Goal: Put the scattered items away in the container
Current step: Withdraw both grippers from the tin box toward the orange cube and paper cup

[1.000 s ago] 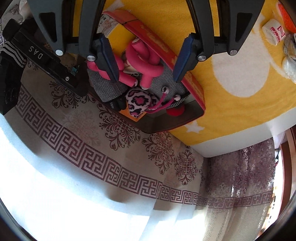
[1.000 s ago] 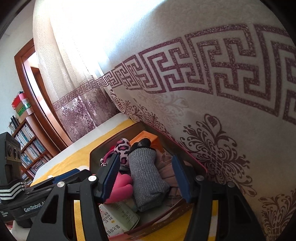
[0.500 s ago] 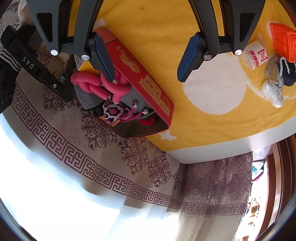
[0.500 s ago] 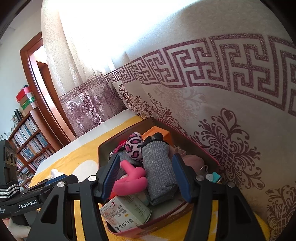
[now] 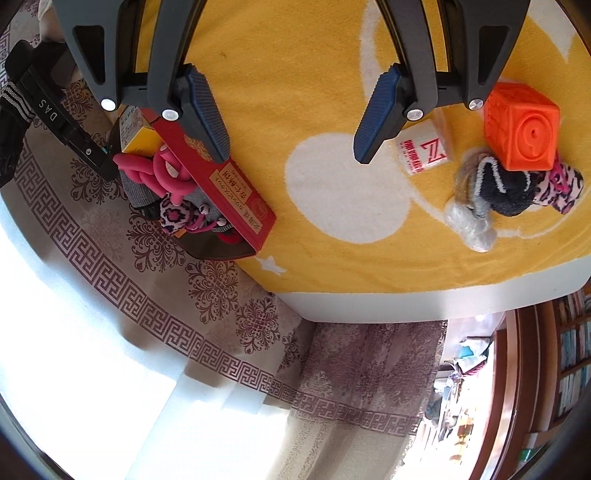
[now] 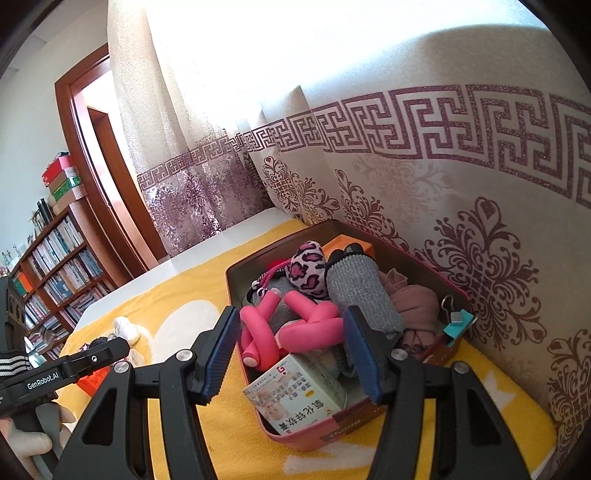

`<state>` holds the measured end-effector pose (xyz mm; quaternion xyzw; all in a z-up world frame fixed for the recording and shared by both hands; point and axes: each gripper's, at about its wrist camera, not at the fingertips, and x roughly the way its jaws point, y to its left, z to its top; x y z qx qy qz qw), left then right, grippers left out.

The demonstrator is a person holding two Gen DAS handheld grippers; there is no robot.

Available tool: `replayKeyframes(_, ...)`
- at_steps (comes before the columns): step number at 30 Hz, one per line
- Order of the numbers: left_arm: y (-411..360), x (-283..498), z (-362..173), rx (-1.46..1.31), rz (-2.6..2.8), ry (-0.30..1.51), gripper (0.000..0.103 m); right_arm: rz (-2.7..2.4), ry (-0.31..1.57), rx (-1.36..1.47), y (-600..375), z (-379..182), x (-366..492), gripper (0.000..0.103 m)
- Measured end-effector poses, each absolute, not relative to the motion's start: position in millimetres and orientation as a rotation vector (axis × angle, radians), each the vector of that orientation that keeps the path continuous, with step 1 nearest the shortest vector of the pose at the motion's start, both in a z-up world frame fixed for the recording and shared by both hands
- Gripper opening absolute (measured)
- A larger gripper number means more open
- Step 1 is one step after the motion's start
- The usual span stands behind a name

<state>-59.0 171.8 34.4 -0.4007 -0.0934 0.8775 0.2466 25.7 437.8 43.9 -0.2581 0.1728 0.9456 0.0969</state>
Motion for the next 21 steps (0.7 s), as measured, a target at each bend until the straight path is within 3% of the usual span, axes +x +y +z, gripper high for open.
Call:
replayKeyframes(8, 123, -52, 35, -1.095, 2.462, -0.337, 0.071, 2.854, 0.441, -0.792, 407, 49, 22, 0.064)
replayKeyframes(11, 105, -50, 33, -1.095, 2.485, -0.382, 0.078, 2.874, 0.417, -0.806, 396, 49, 20, 0.066)
replayKeyframes(21, 41, -45, 26, -1.119, 2.586, -0.484, 0.078, 2.944, 0.364, -0.933, 357, 40, -2, 0.068)
